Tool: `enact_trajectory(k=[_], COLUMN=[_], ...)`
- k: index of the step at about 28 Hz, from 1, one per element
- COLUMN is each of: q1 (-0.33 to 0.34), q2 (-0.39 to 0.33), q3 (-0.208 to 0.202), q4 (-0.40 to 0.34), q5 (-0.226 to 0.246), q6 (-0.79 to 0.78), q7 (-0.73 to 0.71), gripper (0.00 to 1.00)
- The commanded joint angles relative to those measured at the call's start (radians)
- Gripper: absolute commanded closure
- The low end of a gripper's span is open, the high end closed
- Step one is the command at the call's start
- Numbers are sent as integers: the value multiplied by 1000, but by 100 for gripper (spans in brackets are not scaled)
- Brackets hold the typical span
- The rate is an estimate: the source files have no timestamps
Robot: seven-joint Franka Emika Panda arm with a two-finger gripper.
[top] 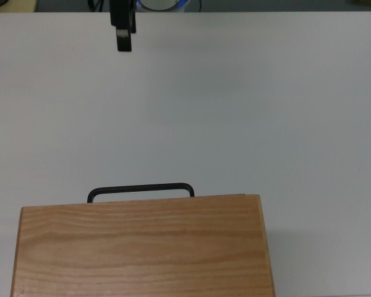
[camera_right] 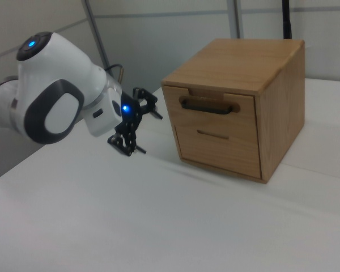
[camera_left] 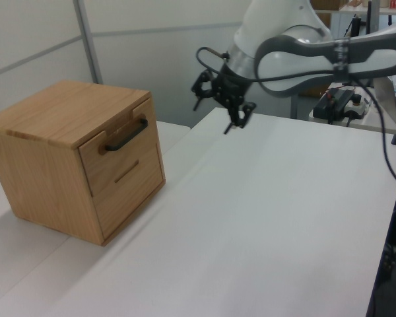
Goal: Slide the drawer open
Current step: 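Swing the gripper around toward the front of the wooden cabinet, then lower the gripper onto the black handle of the upper drawer and grasp it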
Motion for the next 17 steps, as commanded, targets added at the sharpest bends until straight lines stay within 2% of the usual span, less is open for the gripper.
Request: enact_trajectory(k=[1, 4, 5, 9, 17], q1=[22, 22, 23, 20, 17], q2=[152, 211, 246, 311, 464], q3=[0, 1, 6, 27, 27], q4=[127, 169, 199, 250, 382], q5=[33, 33, 33, 32, 25], q6=[92, 129, 149, 208, 281], q7=[7, 6, 6, 6, 2], gripper=[0, 0, 0, 0, 0])
